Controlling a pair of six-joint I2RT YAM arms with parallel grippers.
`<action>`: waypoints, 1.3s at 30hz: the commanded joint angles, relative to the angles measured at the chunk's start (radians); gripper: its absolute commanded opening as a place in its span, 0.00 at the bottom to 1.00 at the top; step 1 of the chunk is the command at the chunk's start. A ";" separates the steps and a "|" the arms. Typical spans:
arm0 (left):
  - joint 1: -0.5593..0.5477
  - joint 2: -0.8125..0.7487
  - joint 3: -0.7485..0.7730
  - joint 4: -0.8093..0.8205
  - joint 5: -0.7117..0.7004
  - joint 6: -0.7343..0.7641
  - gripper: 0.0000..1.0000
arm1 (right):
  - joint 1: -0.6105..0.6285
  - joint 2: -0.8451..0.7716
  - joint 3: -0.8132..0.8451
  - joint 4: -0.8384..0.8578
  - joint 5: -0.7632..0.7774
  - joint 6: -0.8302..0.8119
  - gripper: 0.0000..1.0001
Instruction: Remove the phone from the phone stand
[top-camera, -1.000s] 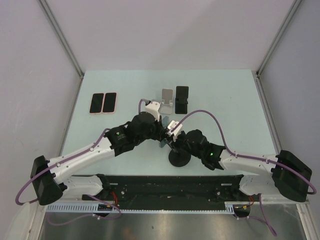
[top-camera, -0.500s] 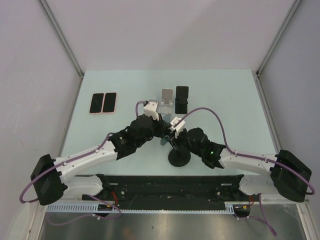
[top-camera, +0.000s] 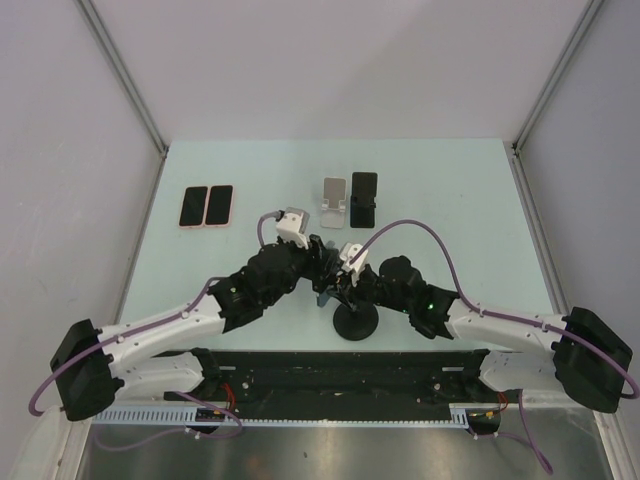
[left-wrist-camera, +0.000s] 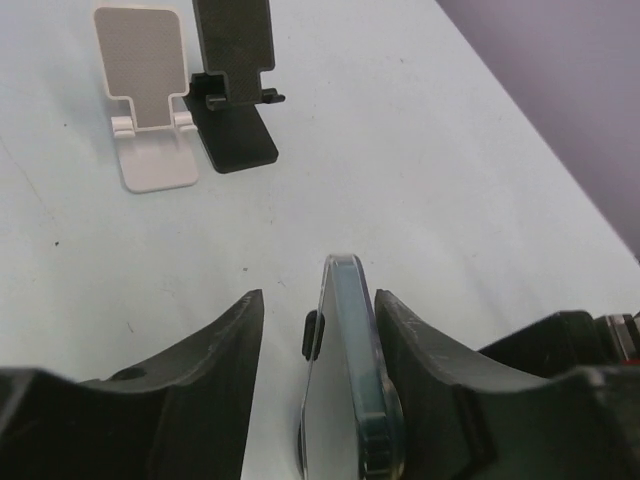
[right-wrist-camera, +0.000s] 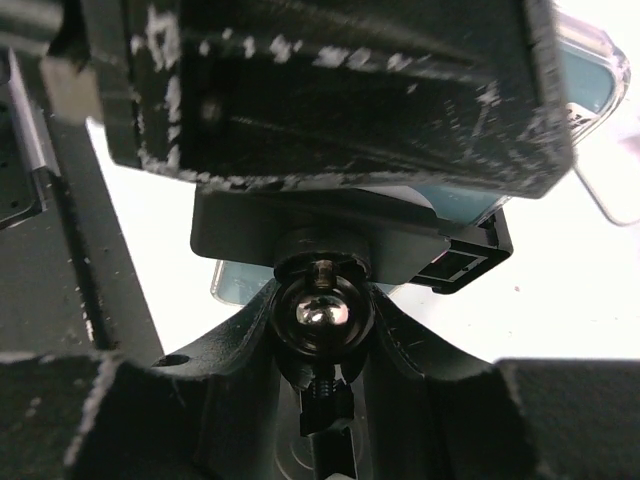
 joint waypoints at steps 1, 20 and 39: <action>-0.001 -0.074 -0.033 0.061 -0.066 0.004 0.55 | 0.010 -0.044 0.015 0.086 -0.076 -0.009 0.00; -0.031 -0.062 -0.093 0.047 -0.044 -0.088 0.43 | 0.024 -0.038 0.009 0.110 0.037 -0.009 0.00; -0.036 0.088 0.040 0.173 -0.095 0.046 0.00 | 0.117 -0.015 0.131 -0.028 -0.260 -0.101 0.00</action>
